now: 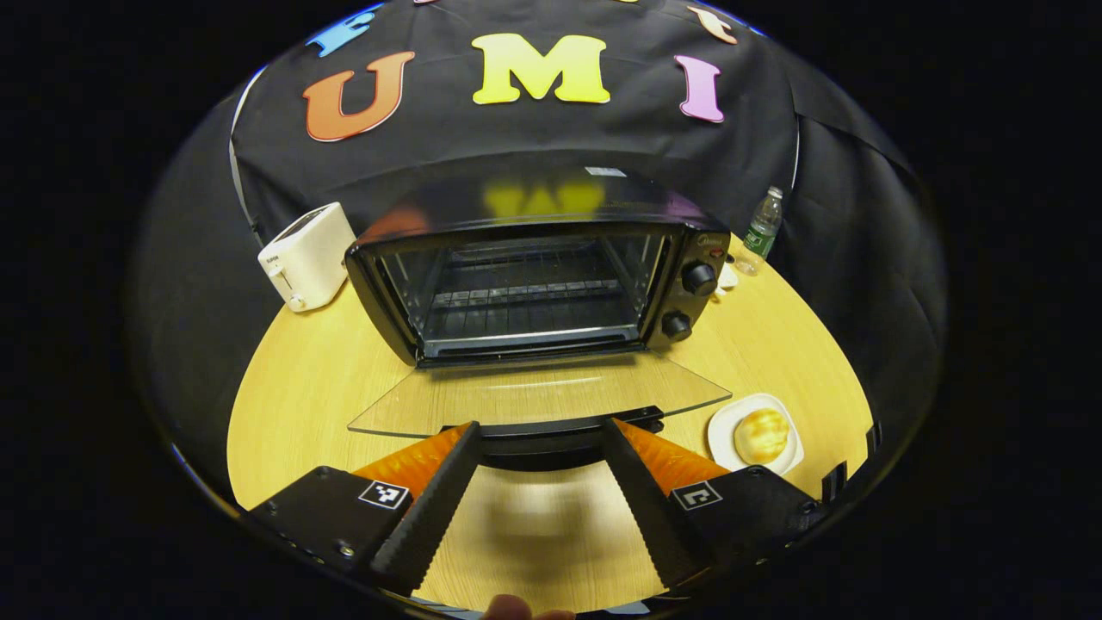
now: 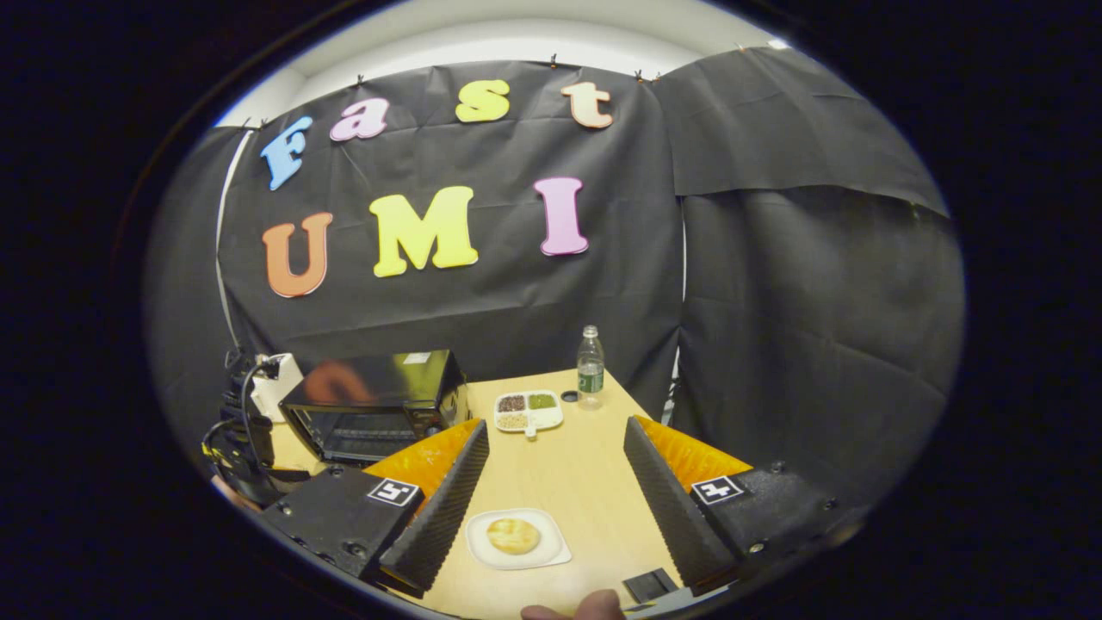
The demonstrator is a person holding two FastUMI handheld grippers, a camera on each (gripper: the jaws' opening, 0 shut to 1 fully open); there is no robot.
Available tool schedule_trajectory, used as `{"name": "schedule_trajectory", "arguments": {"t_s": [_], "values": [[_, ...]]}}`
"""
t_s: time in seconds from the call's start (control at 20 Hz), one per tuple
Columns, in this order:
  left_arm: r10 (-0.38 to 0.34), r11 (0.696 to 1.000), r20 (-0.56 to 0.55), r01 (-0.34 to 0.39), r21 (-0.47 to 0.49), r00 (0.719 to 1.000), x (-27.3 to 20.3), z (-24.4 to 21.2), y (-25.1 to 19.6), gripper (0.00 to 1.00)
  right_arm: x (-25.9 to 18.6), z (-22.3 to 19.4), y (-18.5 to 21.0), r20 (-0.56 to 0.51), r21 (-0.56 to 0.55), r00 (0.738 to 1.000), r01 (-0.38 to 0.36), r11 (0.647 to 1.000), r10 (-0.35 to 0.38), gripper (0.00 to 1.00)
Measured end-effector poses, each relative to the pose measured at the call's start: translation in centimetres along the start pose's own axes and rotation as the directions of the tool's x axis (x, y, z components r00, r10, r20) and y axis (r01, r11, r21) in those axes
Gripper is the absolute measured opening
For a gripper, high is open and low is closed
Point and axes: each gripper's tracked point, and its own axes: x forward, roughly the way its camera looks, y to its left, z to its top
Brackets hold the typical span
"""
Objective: Open the electric oven with the left hand, put the food in, and close the electric oven.
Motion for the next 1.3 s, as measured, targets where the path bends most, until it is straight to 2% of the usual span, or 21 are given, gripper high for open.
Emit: {"name": "schedule_trajectory", "arguments": {"t_s": [0.05, 0.1, 0.15, 0.2, 0.45, 0.5, 0.55, 0.6, 0.8, 0.85, 0.9, 0.95, 1.1, 1.15, 1.3], "values": [[-0.016, 1.0, -0.016, 0.015, -0.013, 1.0, 0.3, -0.7, -0.1, 0.86, -0.3, -0.1, 0.1, -0.001, -0.005, 1.0, 0.004, 1.0, -0.004, 0.97], [-0.029, 0.999, -0.054, 0.027, -0.037, 0.998, 0.7, -1.9, -0.1, 0.94, -0.6, -0.3, 0.1, -0.003, -0.01, 1.0, 0.007, 1.0, -0.007, 0.99], [-0.041, 0.998, -0.074, 0.037, -0.058, 0.996, 1.0, -2.8, -0.1, 0.84, -0.9, -0.4, 0.1, -0.006, -0.015, 1.0, 0.01, 1.0, -0.01, 0.96], [-0.046, 0.997, -0.086, 0.04, -0.072, 0.995, 1.4, -3.5, -0.1, 0.93, -1.1, -0.8, 0.2, -0.013, -0.022, 1.0, 0.013, 1.0, -0.013, 0.98], [-0.081, 0.986, -0.161, 0.056, -0.156, 0.984, 2.9, -6.0, -0.5, 0.93, -2.3, -2.4, -0.3, -0.051, -0.056, 0.998, 0.031, 0.998, -0.034, 0.97], [-0.084, 0.984, -0.161, 0.057, -0.167, 0.983, 3.1, -6.3, -0.3, 0.92, -2.5, -3.0, -0.5, -0.062, -0.062, 0.997, 0.033, 0.998, -0.037, 0.97], [-0.086, 0.983, -0.162, 0.057, -0.177, 0.983, 3.3, -6.4, -0.3, 0.82, -2.7, -3.5, -0.7, -0.083, -0.068, 0.996, 0.037, 0.997, -0.043, 0.97], [-0.088, 0.982, -0.164, 0.057, -0.183, 0.982, 3.4, -6.6, -0.3, 0.92, -2.9, -4.2, -0.9, -0.102, -0.069, 0.994, 0.038, 0.997, -0.045, 0.97], [-0.089, 0.983, -0.158, 0.061, -0.174, 0.983, 2.9, -7.3, -0.3, 0.94, -4.0, -6.0, -0.9, -0.15, -0.072, 0.988, 0.036, 0.997, -0.046, 1.0], [-0.096, 0.98, -0.162, 0.065, -0.187, 0.982, 2.6, -7.7, -0.3, 0.82, -4.2, -6.4, -0.8, -0.158, -0.072, 0.987, 0.032, 0.997, -0.043, 1.0], [-0.099, 0.978, -0.156, 0.067, -0.198, 0.983, 2.2, -7.8, -0.3, 0.92, -4.5, -6.6, -0.5, -0.163, -0.068, 0.986, 0.025, 0.997, -0.036, 0.97], [-0.097, 0.977, -0.146, 0.067, -0.202, 0.984, 1.6, -7.8, -0.1, 0.82, -4.7, -6.9, -0.3, -0.171, -0.065, 0.985, 0.019, 0.998, -0.029, 0.98], [-0.094, 0.977, -0.105, 0.071, -0.201, 0.99, 0.1, -7.6, 0.6, 0.82, -5.3, -8.0, 0.0, -0.186, -0.055, 0.982, 0.013, 0.998, -0.023, 0.97], [-0.101, 0.976, -0.089, 0.081, -0.202, 0.991, -0.5, -7.4, 0.6, 0.94, -5.5, -8.5, 0.2, -0.193, -0.051, 0.981, 0.01, 0.999, -0.019, 0.97], [-0.106, 0.979, -0.05, 0.096, -0.178, 0.993, -2.9, -7.5, 1.5, 0.94, -6.4, -9.7, 0.7, -0.217, -0.04, 0.976, -0.003, 0.999, -0.006, 0.98]]}}
